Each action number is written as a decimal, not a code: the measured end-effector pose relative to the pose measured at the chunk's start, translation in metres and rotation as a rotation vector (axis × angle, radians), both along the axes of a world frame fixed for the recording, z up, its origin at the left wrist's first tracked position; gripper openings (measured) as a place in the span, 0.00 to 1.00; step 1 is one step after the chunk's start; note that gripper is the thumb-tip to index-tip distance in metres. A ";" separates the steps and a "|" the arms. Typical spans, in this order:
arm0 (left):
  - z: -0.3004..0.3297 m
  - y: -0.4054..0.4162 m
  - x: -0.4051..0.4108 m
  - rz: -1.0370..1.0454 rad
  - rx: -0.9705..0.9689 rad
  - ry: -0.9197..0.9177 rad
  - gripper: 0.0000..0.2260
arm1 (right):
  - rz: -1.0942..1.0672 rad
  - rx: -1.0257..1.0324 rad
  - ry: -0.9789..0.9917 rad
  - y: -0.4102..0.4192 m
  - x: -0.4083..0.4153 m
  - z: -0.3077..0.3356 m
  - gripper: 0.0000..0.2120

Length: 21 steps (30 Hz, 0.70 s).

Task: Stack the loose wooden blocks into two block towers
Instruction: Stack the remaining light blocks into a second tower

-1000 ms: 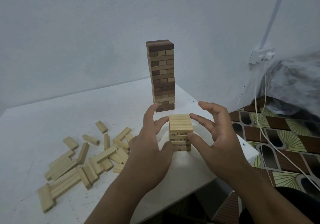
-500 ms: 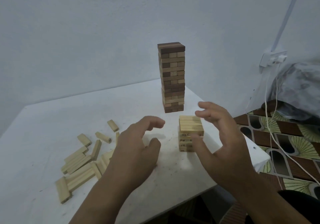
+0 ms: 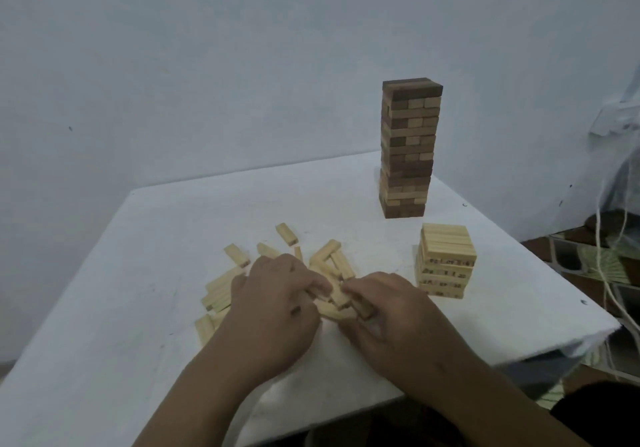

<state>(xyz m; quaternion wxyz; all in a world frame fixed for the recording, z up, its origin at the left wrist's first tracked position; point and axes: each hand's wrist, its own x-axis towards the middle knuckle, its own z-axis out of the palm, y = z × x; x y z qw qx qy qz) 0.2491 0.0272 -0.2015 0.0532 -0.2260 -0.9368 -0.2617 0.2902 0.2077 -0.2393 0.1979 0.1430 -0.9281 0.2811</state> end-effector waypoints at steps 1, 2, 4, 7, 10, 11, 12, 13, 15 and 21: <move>-0.001 -0.001 0.001 -0.007 -0.029 0.009 0.17 | -0.012 -0.005 -0.014 -0.001 0.000 -0.001 0.16; -0.002 -0.002 0.002 -0.010 -0.059 0.009 0.17 | -0.025 -0.015 -0.035 -0.002 0.000 -0.001 0.17; -0.002 -0.001 0.005 -0.017 -0.125 0.002 0.18 | -0.058 -0.038 -0.088 -0.001 0.001 -0.001 0.20; -0.003 0.005 0.007 -0.039 -0.189 0.007 0.18 | -0.094 -0.052 -0.128 0.001 0.005 0.001 0.23; -0.006 0.009 0.005 -0.036 -0.161 0.029 0.13 | -0.125 -0.033 -0.154 0.006 0.013 0.006 0.23; -0.006 0.009 0.004 -0.033 -0.144 0.038 0.11 | -0.134 -0.018 -0.158 0.008 0.015 0.008 0.23; -0.005 0.010 0.004 -0.032 -0.131 0.044 0.09 | -0.143 -0.004 -0.168 0.010 0.017 0.010 0.22; -0.005 0.010 0.004 -0.037 -0.122 0.046 0.09 | -0.151 0.008 -0.179 0.012 0.019 0.012 0.20; -0.004 0.011 0.005 -0.053 -0.112 0.045 0.09 | -0.164 0.037 -0.192 0.014 0.023 0.015 0.17; -0.005 0.022 0.009 -0.186 -0.109 0.059 0.11 | -0.201 0.089 -0.183 0.023 0.033 0.015 0.11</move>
